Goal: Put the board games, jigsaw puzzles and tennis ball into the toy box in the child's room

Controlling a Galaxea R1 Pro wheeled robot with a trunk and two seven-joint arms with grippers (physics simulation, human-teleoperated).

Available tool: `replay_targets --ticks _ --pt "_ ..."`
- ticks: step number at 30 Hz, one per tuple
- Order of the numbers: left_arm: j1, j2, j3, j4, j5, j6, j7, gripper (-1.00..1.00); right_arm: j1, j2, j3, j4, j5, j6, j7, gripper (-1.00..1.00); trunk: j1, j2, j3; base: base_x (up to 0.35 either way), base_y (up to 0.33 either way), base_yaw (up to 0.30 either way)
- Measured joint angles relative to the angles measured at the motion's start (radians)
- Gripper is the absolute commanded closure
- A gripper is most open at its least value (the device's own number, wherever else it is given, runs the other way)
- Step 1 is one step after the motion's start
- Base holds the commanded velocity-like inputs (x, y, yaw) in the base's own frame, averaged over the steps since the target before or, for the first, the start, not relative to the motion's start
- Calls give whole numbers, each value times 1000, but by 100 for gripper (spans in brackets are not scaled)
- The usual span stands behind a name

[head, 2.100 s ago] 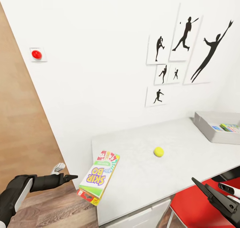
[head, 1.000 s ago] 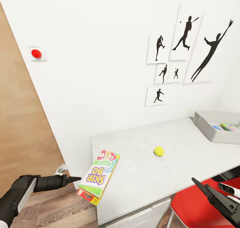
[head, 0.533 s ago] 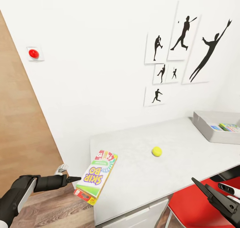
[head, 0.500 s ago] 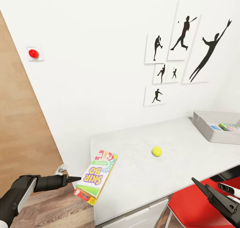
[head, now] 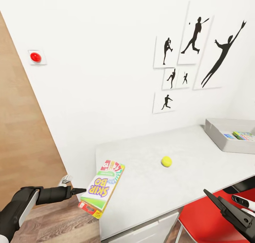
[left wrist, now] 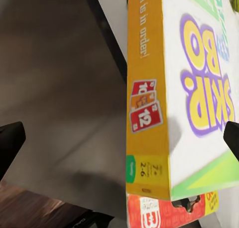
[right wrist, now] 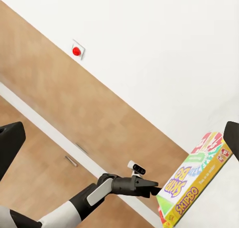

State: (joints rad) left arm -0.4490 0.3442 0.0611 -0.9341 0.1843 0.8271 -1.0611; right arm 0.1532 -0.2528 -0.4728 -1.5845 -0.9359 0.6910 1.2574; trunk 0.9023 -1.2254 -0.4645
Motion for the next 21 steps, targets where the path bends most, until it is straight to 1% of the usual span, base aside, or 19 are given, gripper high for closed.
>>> replay_targets --ticks 10,21 --pt "0 1 0 0 0 0 -1 -100 0 1 0 -1 0 0 0 -100 0 0 0 0 -125 0" --pt "0 1 0 0 1 0 -1 -100 0 2 0 0 0 0 0 -100 0 0 0 0 -28 0"
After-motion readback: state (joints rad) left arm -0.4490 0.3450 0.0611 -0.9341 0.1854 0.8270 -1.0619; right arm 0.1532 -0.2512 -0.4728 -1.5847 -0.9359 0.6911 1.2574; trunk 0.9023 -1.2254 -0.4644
